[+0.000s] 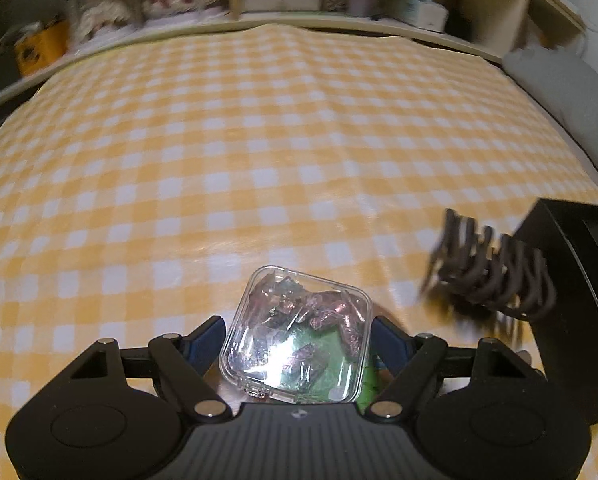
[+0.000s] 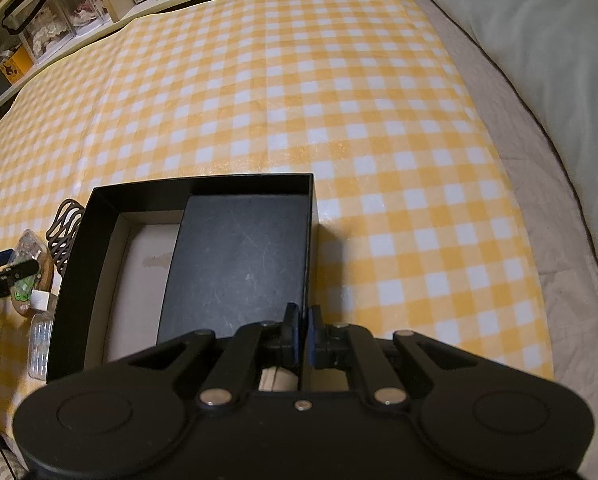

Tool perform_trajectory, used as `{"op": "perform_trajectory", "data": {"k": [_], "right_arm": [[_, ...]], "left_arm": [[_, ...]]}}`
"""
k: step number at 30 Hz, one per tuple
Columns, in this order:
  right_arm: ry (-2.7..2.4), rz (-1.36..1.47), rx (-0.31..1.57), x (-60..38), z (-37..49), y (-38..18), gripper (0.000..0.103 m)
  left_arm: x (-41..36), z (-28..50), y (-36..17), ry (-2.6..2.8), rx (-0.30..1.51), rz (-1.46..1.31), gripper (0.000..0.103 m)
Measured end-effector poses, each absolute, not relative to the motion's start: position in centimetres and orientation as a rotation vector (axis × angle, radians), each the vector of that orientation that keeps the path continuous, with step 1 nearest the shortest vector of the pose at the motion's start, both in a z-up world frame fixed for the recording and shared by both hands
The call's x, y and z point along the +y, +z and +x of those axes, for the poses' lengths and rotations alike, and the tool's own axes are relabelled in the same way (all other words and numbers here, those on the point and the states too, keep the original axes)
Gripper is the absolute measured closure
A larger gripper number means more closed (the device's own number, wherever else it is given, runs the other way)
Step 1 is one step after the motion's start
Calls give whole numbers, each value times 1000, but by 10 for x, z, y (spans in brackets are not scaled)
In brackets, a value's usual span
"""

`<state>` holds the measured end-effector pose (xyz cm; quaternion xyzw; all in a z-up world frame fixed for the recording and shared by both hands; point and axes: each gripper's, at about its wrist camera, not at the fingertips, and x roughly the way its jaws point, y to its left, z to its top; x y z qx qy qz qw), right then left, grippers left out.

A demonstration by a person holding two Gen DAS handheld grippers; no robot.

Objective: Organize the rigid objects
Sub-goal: 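Close the left gripper on the clear plastic case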

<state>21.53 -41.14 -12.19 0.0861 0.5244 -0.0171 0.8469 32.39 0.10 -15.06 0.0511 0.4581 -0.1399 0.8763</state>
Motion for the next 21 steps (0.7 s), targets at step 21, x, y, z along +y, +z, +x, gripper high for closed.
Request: {"op": "perform_trajectory", "data": {"k": [21], "right_arm": [[-40, 182, 1108, -410, 216, -122, 96]], "left_arm": [[-2, 325, -151, -339, 915, 88, 10]]}}
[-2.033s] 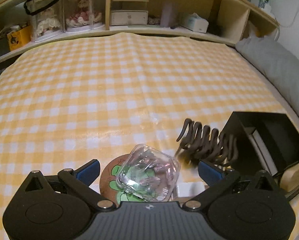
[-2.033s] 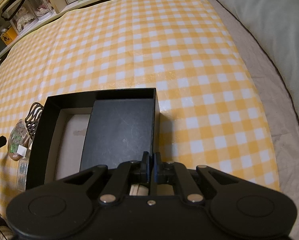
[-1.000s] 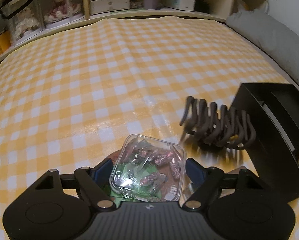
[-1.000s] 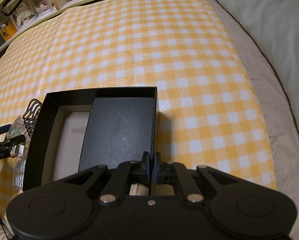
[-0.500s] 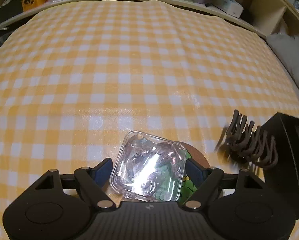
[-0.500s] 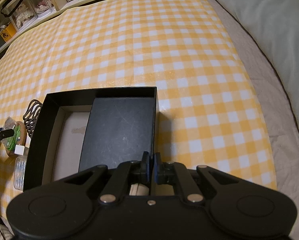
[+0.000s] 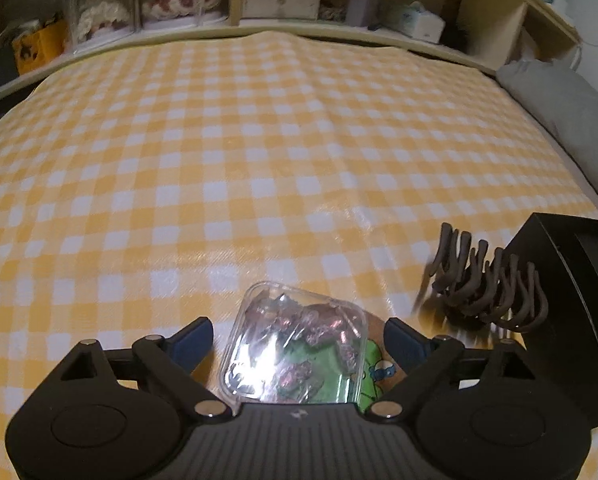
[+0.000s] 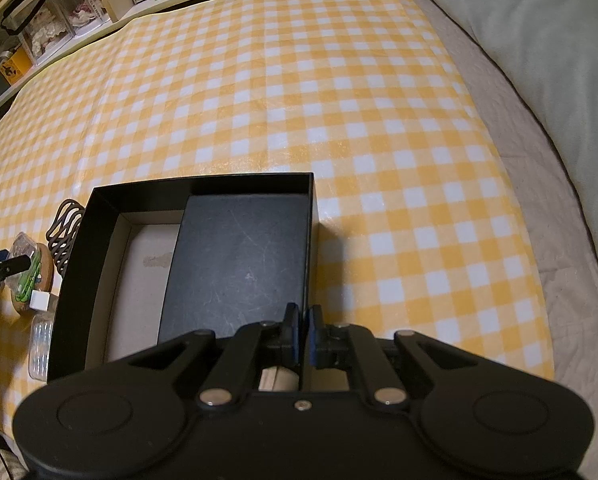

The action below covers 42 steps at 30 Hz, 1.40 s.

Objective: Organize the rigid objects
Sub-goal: 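Close the left gripper on the clear plastic case, then lift the clear case with the left gripper and carry it toward the tray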

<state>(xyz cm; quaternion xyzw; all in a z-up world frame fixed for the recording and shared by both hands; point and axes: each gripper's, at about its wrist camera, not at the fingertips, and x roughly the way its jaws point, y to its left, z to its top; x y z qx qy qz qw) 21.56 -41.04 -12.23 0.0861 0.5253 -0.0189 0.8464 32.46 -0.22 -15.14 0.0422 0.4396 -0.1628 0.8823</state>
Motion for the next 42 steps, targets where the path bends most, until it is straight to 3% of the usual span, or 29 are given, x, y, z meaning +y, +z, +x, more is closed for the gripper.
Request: {"op": "perform_trajectory", "data": {"k": [11, 20, 29, 42], "right_arm": [[-41, 182, 1108, -409, 216, -122, 95], [-43, 178, 1110, -409, 216, -123, 95], [-44, 177, 1110, -408, 216, -123, 95], [-49, 176, 1112, -410, 216, -123, 96]], "left_arm": [[-16, 328, -160, -461, 1085, 96, 12], [-33, 330, -163, -326, 1054, 132, 12], [-29, 335, -168, -318, 1040, 130, 27], [-29, 324, -100, -281, 922, -47, 27]]}}
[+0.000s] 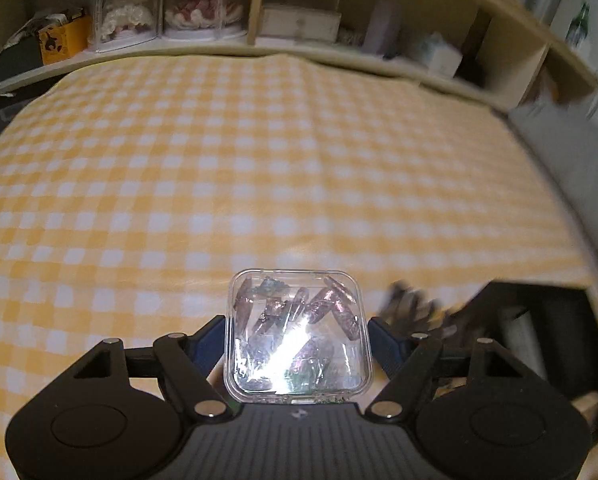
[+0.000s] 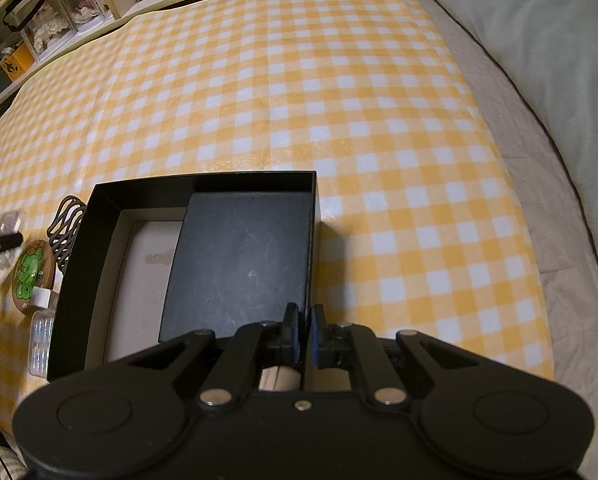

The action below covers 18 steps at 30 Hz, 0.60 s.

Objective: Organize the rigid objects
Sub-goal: 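Lift the clear case with the left gripper and carry it toward the tray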

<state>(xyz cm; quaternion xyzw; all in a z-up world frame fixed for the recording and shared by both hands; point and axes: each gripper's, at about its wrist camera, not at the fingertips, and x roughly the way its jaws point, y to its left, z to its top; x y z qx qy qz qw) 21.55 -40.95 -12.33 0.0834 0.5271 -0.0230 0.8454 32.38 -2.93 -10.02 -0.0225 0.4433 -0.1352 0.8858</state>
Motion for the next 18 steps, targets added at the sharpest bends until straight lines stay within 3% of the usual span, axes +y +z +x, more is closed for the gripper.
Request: {"op": "perform_trajectory", "data": {"k": [7, 18], "right_arm": [[-47, 175, 1113, -409, 216, -124, 97], [-49, 174, 1114, -408, 216, -124, 97]], "left_arm": [[-79, 294, -75, -397, 918, -137, 27], [-159, 227, -86, -515, 1023, -214, 27]]}}
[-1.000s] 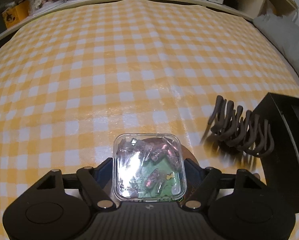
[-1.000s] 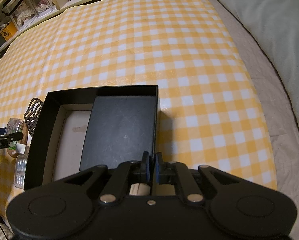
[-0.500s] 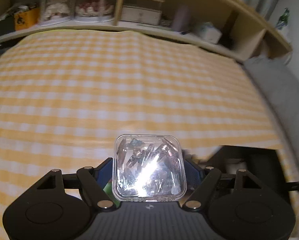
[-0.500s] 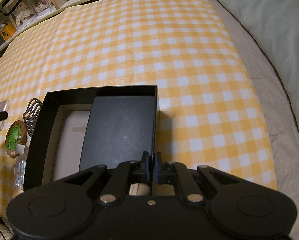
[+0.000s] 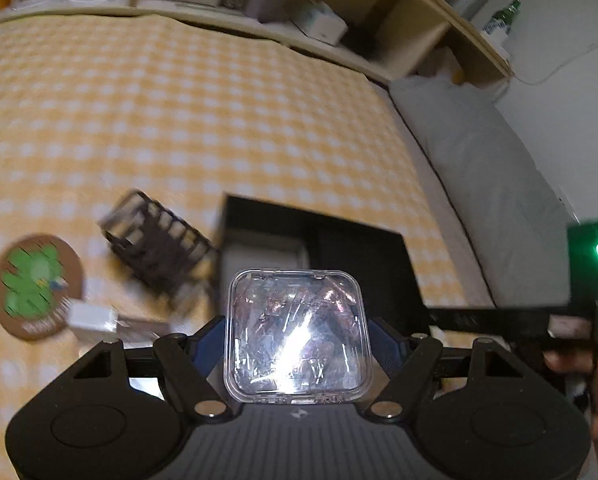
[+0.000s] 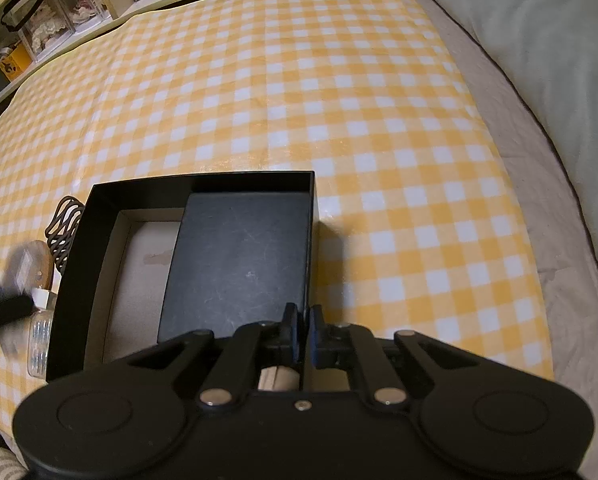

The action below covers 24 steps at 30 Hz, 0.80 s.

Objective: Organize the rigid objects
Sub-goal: 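Lift the clear case with the left gripper and carry it toward the tray, then lower the clear case into the tray and open the left gripper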

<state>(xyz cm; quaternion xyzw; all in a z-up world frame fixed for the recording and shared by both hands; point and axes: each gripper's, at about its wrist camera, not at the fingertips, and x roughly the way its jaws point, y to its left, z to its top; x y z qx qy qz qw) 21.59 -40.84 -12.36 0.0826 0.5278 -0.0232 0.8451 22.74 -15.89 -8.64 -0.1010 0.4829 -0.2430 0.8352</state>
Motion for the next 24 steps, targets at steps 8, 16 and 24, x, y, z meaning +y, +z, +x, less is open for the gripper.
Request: {"op": "perform_trajectory", "data": {"k": [8, 16, 24], "right_arm": [[-50, 172, 1114, -407, 216, -123, 96], [-51, 173, 1114, -406, 217, -123, 96], [-51, 172, 1115, -406, 216, -123, 96]], "left_arm": [[-179, 223, -106, -471, 1001, -167, 27], [-180, 223, -122, -465, 992, -148, 27], [-182, 223, -121, -487, 1019, -134, 19]]}}
